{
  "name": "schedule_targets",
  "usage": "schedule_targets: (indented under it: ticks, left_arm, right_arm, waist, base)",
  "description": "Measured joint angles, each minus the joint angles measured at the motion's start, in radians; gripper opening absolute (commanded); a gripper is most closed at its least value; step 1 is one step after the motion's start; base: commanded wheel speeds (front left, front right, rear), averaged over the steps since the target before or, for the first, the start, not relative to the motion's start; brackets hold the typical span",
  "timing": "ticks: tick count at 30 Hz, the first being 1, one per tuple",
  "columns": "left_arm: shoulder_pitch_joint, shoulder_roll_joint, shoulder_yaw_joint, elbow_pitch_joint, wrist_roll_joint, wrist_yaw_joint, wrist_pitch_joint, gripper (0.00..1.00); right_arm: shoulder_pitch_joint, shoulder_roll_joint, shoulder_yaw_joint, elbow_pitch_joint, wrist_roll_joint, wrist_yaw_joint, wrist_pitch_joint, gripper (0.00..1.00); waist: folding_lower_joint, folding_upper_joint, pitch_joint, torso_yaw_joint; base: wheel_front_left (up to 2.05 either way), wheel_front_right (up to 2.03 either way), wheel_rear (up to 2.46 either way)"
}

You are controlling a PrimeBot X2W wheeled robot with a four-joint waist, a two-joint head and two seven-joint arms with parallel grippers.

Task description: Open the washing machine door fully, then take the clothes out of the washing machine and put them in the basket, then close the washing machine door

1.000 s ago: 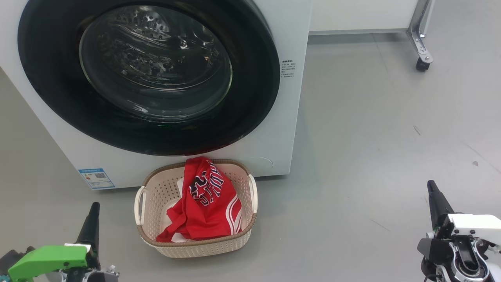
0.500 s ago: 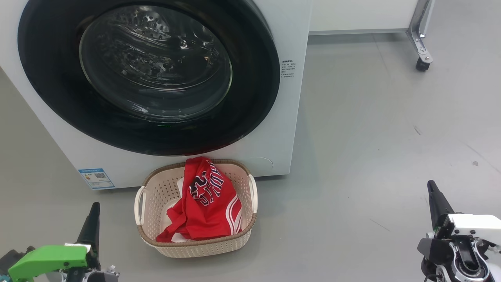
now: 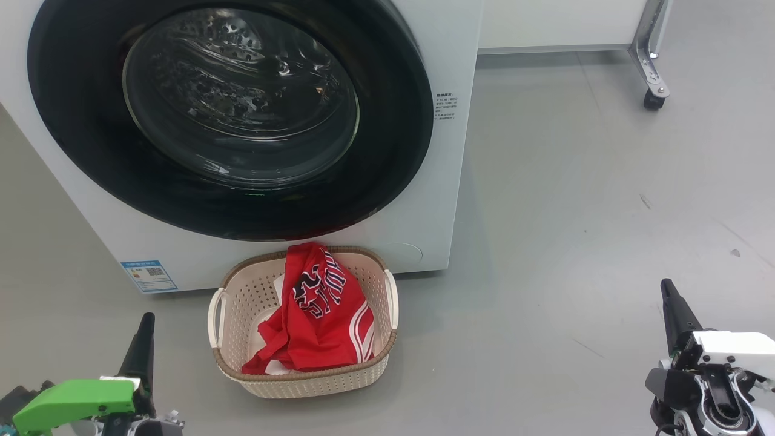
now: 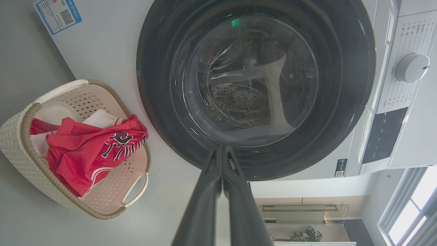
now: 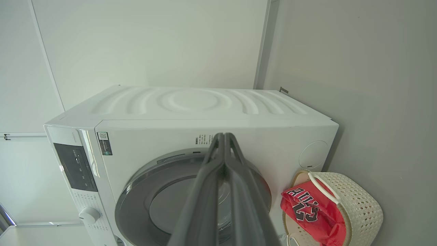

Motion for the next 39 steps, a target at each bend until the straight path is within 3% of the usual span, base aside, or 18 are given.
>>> schedule_targets:
  ticks: [39]
  left_arm:
    - [0.0,-0.001,0.004,-0.002,0.0,0.0,0.003,0.0]
  right_arm:
    - [0.0,0.002,-0.006,0.0,0.0,0.0,0.004,0.0]
  waist:
    - [0.0,0.0,0.0,0.0]
  base:
    - [0.0,0.0,0.0]
